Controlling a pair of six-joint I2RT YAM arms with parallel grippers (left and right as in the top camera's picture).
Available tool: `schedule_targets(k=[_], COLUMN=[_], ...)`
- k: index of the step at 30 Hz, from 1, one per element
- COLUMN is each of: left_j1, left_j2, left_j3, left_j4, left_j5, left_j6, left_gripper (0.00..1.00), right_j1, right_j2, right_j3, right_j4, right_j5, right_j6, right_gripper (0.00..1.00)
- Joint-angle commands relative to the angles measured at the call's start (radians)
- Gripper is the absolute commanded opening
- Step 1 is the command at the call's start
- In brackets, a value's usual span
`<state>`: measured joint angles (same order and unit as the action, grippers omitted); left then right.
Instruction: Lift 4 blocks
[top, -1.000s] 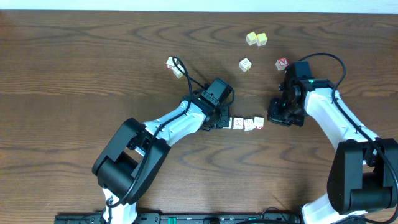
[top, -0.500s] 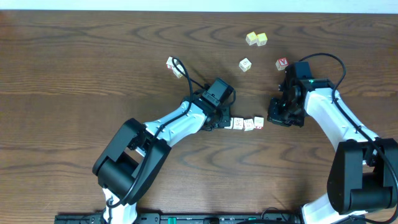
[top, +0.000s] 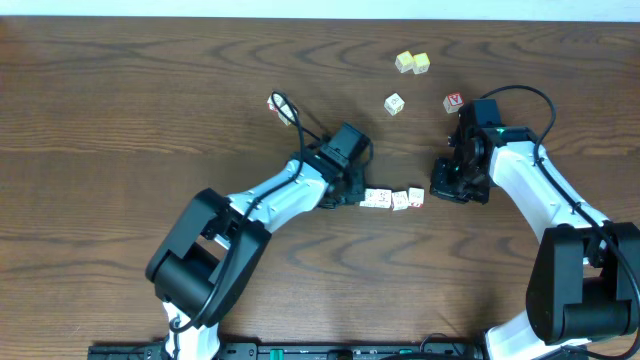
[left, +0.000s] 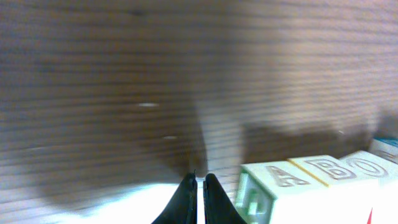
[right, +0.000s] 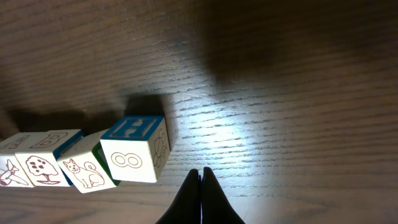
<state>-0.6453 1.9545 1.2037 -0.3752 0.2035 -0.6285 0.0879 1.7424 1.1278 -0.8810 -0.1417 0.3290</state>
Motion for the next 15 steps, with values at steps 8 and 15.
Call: schedule_targets(k=[8,15], left_j1=[0.147,0.146], left_j2=[-0.095,-0.092], left_j3=[-0.007,-0.007], left_j4=[-0.179,-0.161], left_j5=[-0.012,-0.014], left_j6=[0.040,0.048], left_gripper=[0.07,0.07], right_j1=[0.017,0.138], right_j2=[-0.002,-0.002], right_j3=[-0.034,-0.034], right_j4=[0.014,-0.092], right_j5=[-0.074,-0.076], right_j6=[-0.012,-0.049], right_gripper=[0.01,0.01])
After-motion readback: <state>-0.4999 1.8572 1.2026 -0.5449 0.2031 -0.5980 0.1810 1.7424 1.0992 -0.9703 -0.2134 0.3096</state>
